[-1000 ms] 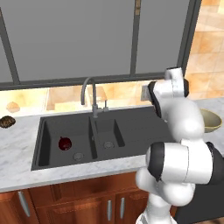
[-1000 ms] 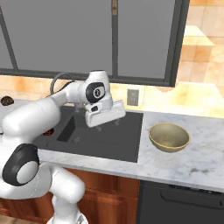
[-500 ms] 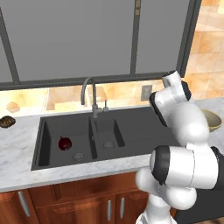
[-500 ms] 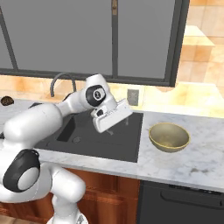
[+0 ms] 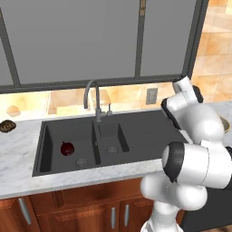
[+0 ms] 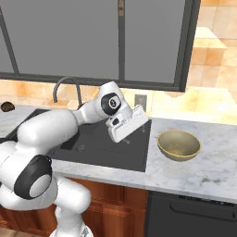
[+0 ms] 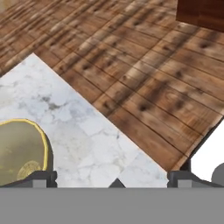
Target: Pick the mug and place it in the sink. Pick the bowl and place it in the open cabinet and then close the cabinet.
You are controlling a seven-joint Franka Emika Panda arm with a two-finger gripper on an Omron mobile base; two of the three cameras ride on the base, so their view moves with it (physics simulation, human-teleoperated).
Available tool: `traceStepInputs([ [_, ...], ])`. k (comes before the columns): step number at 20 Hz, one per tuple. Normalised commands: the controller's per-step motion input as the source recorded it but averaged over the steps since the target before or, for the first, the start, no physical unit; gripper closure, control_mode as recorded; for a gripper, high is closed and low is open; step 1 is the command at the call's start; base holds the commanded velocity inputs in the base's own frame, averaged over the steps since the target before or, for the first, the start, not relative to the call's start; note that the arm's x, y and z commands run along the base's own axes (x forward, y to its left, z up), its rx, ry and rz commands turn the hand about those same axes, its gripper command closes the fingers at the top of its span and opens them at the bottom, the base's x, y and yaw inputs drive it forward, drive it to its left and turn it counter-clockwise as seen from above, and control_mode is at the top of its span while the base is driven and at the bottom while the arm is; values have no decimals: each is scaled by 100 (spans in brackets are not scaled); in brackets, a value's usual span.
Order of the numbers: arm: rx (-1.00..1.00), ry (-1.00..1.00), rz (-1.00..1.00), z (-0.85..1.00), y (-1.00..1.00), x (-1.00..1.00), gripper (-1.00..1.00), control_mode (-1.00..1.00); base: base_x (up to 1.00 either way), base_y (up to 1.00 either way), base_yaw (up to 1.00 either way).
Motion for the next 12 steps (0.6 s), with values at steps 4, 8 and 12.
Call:
traceStepInputs([
  [4,0,1,0,-5,-34,23,-100,-100,0,0,0],
  [8,0,0,0,-8,-29,18,-100,-100,0,0,0],
  [12,0,0,0,-4,-28,13,-100,-100,0,0,0],
])
